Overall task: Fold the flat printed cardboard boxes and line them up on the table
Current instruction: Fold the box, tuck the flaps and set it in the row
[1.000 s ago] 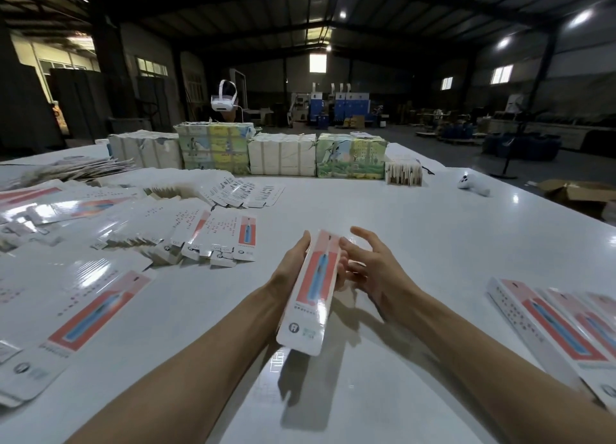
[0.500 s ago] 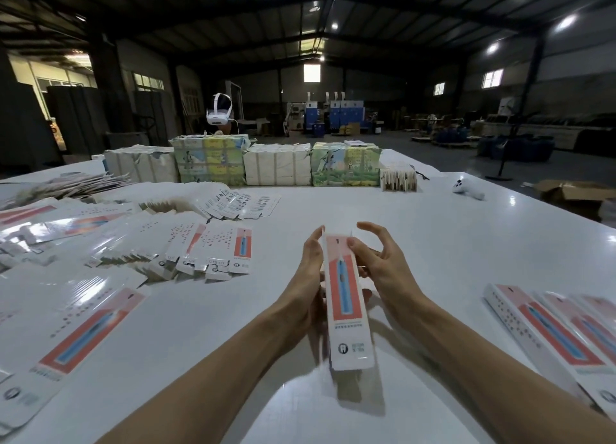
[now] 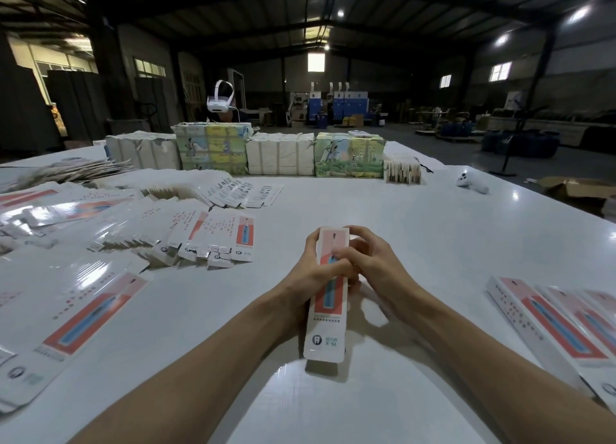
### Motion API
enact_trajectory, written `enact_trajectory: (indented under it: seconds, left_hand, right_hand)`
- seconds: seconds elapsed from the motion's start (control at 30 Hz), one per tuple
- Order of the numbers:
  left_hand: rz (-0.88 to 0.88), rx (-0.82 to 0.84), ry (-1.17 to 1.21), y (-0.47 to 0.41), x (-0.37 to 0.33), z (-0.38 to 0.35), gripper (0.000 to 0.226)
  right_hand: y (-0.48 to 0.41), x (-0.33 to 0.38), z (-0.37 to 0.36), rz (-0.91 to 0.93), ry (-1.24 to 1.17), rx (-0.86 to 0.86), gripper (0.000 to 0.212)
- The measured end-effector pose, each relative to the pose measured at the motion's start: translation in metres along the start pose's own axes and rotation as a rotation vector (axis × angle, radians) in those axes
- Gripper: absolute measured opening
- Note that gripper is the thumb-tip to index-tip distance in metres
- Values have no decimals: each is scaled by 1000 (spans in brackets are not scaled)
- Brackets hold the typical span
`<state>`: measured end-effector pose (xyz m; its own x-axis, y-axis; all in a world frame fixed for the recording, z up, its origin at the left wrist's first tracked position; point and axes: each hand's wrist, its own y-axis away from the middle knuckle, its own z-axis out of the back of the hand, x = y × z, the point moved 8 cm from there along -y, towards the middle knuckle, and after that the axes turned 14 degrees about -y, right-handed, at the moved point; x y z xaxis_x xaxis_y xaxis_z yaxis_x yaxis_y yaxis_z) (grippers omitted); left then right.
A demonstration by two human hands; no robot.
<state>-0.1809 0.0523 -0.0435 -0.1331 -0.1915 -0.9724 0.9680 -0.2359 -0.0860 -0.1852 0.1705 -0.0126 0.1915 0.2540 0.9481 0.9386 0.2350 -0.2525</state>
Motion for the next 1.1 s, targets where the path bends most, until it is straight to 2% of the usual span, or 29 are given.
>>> enact_trajectory:
  seconds: [0.2, 0.37, 0.63, 0.73, 0.83, 0.9, 1.0, 1.1]
  left_hand:
    - [12, 50, -56, 2, 1, -2, 90]
    - [8, 137, -40, 4, 2, -10, 80]
    - [3, 162, -125, 1, 8, -10, 78]
    - [11, 148, -143, 0, 8, -10, 82]
    - [16, 122, -122, -1, 7, -9, 85]
    - [10, 104, -136, 0, 6, -8, 85]
    - [4, 110, -157, 1, 5, -9, 88]
    - [-26, 114, -191, 0, -1, -10, 93]
  right_hand:
    - [-1, 2, 6, -38, 25, 54, 29]
    - [-12, 4, 31, 1, 9, -165, 34]
    - [-17, -4, 39, -68, -64, -111, 20]
    - [-17, 4, 36, 13, -24, -69, 13]
    - [-15, 15, 34, 129, 87, -64, 18]
    - [-14, 18, 32, 139, 93, -44, 18]
    - [-13, 16, 30, 59, -16, -23, 17]
    - [-13, 11, 34, -34, -161, -78, 31]
